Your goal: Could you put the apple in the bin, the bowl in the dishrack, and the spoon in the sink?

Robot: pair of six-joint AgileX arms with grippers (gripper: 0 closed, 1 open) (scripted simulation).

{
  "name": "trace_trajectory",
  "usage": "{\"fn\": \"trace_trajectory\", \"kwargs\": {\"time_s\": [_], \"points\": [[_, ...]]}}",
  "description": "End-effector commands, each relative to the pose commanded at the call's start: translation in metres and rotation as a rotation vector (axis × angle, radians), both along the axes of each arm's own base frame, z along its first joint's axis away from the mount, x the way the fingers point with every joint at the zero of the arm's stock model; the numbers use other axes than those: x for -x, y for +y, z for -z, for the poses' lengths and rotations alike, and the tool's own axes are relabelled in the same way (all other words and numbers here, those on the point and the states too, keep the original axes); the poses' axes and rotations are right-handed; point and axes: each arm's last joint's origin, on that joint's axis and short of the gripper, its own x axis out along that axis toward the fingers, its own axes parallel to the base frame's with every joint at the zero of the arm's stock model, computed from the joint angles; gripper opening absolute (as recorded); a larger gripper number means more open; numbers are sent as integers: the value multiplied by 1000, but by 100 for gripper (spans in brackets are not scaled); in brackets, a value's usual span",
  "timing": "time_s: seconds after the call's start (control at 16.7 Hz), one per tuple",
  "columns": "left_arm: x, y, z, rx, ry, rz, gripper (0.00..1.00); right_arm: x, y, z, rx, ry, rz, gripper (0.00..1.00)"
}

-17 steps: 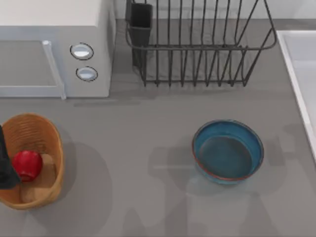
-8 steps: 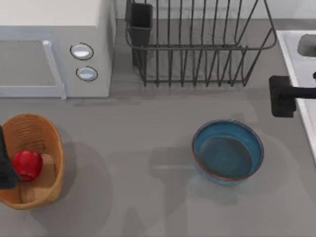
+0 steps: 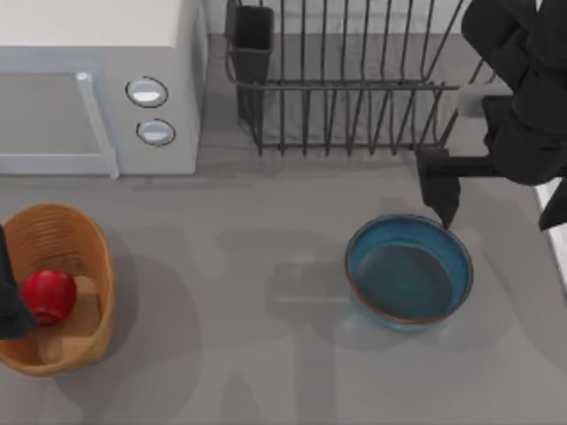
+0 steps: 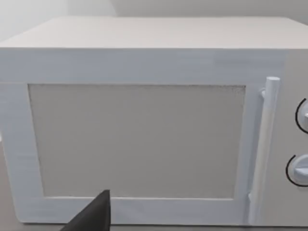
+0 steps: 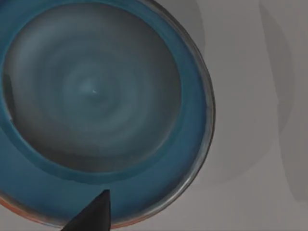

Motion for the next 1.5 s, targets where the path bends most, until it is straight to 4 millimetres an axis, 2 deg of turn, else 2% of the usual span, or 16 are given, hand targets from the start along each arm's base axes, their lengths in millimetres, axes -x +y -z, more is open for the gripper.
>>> {"fn": "trace_trajectory", "kwargs": {"time_s": [0.48,0.6,0.96,1.08,1.32,1.5], "points": [[0,0,0,0,0,0,100,-2,1,6,5,13,2,100],[0,0,0,0,0,0,100,-3,2,22,6,15,-1,100],[0,0,0,0,0,0,100,-3,3,90,3,7,-1,100],[0,0,0,0,0,0,100,-2,2,101,5,12,-1,100],[0,0,0,0,0,0,100,-1,2,101,5,12,-1,100],[0,0,0,0,0,0,100,-1,2,101,5,12,-1,77]]}}
